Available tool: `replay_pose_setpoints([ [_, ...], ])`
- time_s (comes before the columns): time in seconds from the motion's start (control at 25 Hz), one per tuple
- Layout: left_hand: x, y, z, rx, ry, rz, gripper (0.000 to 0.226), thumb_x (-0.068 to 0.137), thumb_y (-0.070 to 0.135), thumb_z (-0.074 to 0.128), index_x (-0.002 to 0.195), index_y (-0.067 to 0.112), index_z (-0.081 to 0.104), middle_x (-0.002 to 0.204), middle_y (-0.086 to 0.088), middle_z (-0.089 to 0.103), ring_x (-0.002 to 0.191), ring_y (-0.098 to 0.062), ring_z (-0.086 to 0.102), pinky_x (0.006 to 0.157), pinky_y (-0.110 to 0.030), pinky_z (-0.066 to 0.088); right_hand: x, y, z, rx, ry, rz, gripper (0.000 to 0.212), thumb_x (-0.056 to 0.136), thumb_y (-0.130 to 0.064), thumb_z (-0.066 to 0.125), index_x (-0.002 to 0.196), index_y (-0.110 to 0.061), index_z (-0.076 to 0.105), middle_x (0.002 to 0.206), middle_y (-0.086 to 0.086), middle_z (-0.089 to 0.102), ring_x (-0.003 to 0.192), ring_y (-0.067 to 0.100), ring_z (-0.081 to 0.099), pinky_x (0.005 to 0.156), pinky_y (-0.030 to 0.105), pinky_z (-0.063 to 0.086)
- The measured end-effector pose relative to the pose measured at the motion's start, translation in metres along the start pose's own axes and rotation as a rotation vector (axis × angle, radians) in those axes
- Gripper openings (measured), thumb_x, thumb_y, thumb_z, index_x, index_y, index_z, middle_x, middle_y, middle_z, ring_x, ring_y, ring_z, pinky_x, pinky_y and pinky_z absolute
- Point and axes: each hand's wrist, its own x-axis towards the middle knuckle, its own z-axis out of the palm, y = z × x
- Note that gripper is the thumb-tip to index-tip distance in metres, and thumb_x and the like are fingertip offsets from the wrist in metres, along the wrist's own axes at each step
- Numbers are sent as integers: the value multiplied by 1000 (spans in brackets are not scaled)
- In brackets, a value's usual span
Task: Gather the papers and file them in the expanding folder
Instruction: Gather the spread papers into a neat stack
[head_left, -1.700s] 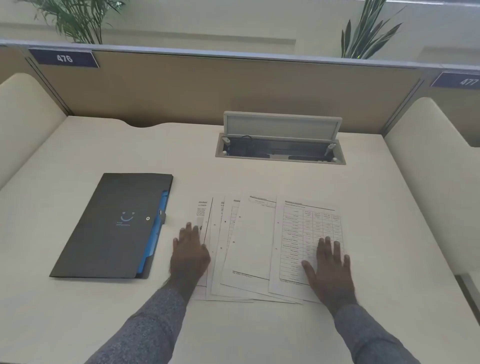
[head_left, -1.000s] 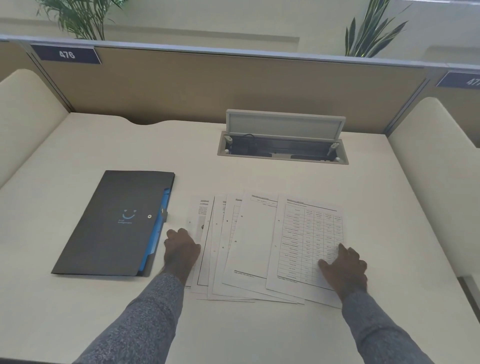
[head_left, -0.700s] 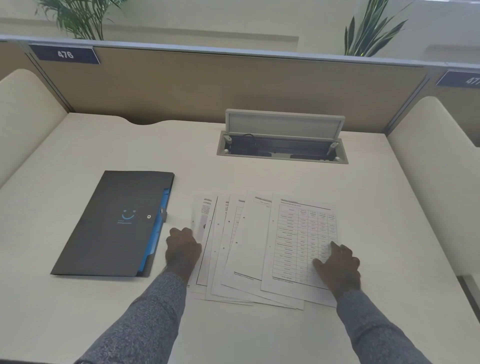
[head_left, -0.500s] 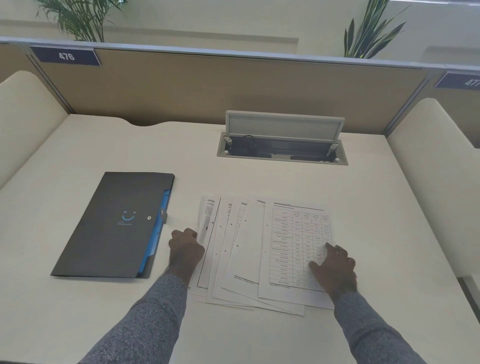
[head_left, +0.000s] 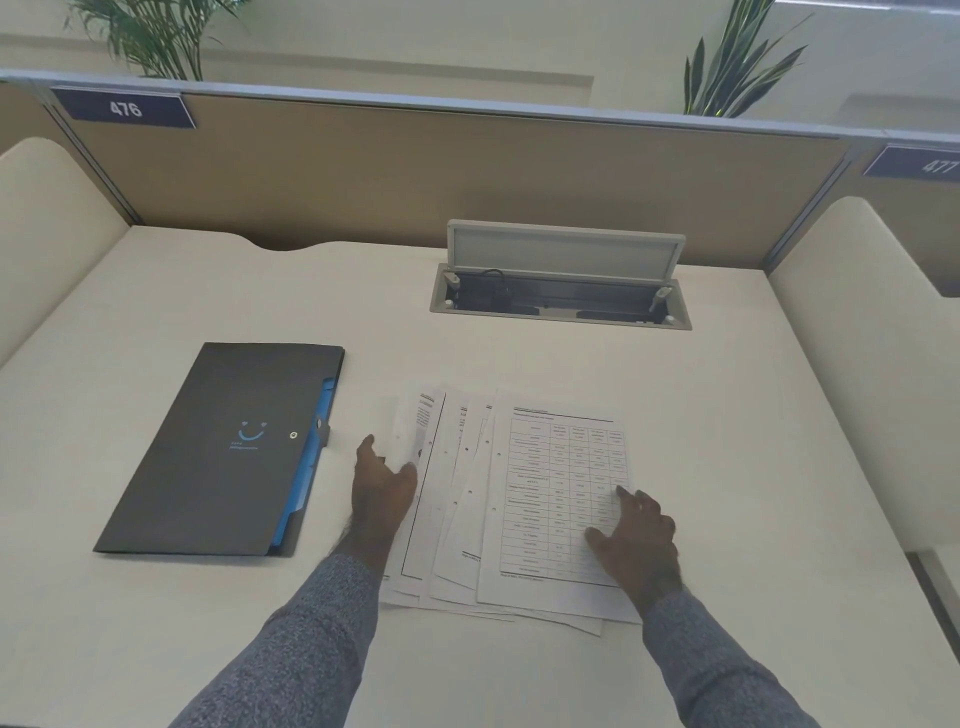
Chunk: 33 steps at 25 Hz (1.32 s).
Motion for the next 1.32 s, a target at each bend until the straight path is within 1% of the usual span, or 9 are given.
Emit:
replay_pose_setpoints([
  [0.16, 1, -3, 3, 32, -8, -5, 58, 85, 1, 49, 140, 15, 38, 127, -13, 57, 95, -25, 55, 71, -31, 48, 0, -8, 3, 60, -38, -29, 77, 87, -44, 64, 153, -23, 30, 159, 3, 27, 140, 29, 30, 107, 43, 38],
  [0.28, 0, -6, 7, 76, -52, -32, 54, 83, -2, 48, 135, 13, 42, 114, -7, 60, 88, -22, 55, 61, -27, 46, 1, -13, 5, 100, -70, -67, 78, 86, -41, 65, 153, -21, 30, 159, 4, 28, 143, 27, 27, 111, 40, 33],
  [0.4, -1, -5, 12, 47, -120, -63, 49, 85, 0, 43, 131, 14, 47, 118, -9, 60, 91, -22, 55, 70, -31, 49, 3, -17, 9, 80, -100, -135, 78, 87, -39, 64, 154, -19, 29, 160, 3, 28, 146, 23, 25, 115, 38, 26],
  [0.52, -5, 0, 17, 8, -135, -48, 39, 90, 9, 42, 128, 14, 50, 116, -7, 58, 88, -18, 53, 67, -28, 42, 3, -21, 12, 87, -133, -178, 79, 87, -39, 64, 154, -18, 29, 160, 2, 28, 147, 22, 23, 117, 37, 22],
  [0.64, -8, 2, 22, -1, -207, -36, 39, 94, 22, 48, 131, 12, 48, 115, -3, 54, 99, -22, 51, 80, -30, 41, 1, -23, 15, 125, -151, -223, 78, 87, -35, 66, 154, -17, 30, 160, 2, 28, 147, 23, 23, 119, 33, 16],
  [0.92, -12, -1, 21, -64, -316, -5, 41, 86, -2, 49, 124, 11, 53, 113, -8, 63, 103, -25, 59, 83, -34, 49, -4, -27, 21, 226, -178, -337, 76, 85, -27, 68, 153, -19, 33, 157, 0, 34, 143, 21, 29, 117, 29, 18],
  [1.04, -12, 0, 12, -166, -385, 22, 35, 87, -6, 55, 119, 8, 59, 112, -12, 70, 102, -28, 66, 91, -44, 54, -3, -26, 15, 447, -156, -235, 83, 85, -25, 73, 155, -19, 29, 156, 2, 34, 142, 23, 35, 118, 40, 30],
  [1.12, -14, 5, 4, -265, -474, 39, 32, 89, -4, 59, 118, 10, 60, 110, -10, 73, 99, -27, 70, 87, -45, 57, -2, -26, 0, 659, -146, -106, 88, 85, -24, 77, 156, -19, 26, 154, 4, 37, 136, 26, 44, 110, 43, 40],
  [1.32, -20, 30, -15, -405, -670, 152, 32, 90, -1, 60, 121, 8, 59, 119, -11, 71, 109, -32, 67, 90, -47, 54, 1, -23, -42, 1041, -490, -219, 52, 84, -31, 79, 133, -21, 62, 130, -1, 69, 117, 22, 67, 102, 53, 50],
])
